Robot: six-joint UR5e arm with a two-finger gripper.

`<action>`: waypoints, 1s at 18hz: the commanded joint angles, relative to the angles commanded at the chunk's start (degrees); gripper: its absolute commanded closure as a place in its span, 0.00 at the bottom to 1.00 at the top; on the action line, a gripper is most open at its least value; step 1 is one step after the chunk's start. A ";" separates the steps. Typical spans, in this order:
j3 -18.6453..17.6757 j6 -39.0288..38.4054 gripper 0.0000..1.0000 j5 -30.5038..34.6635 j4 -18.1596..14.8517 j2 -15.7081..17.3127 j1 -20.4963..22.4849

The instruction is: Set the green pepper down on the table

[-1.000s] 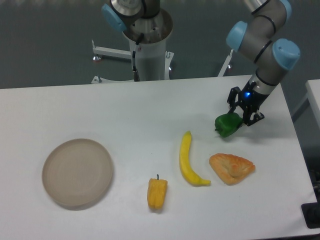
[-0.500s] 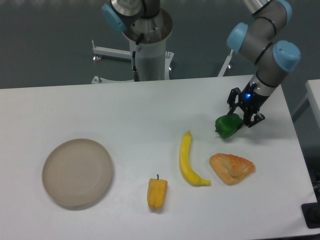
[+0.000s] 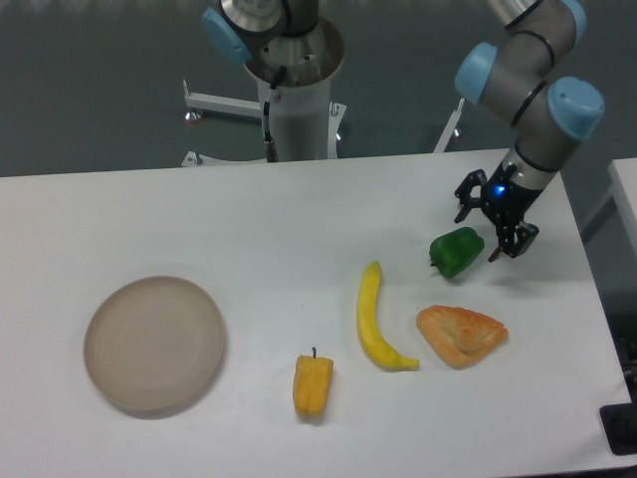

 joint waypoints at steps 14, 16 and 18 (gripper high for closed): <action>16.08 -13.61 0.00 11.53 -0.35 -2.98 -12.48; 18.28 -15.46 0.00 11.97 -0.35 -4.39 -13.97; 20.30 -15.99 0.00 11.98 -0.35 -5.71 -14.42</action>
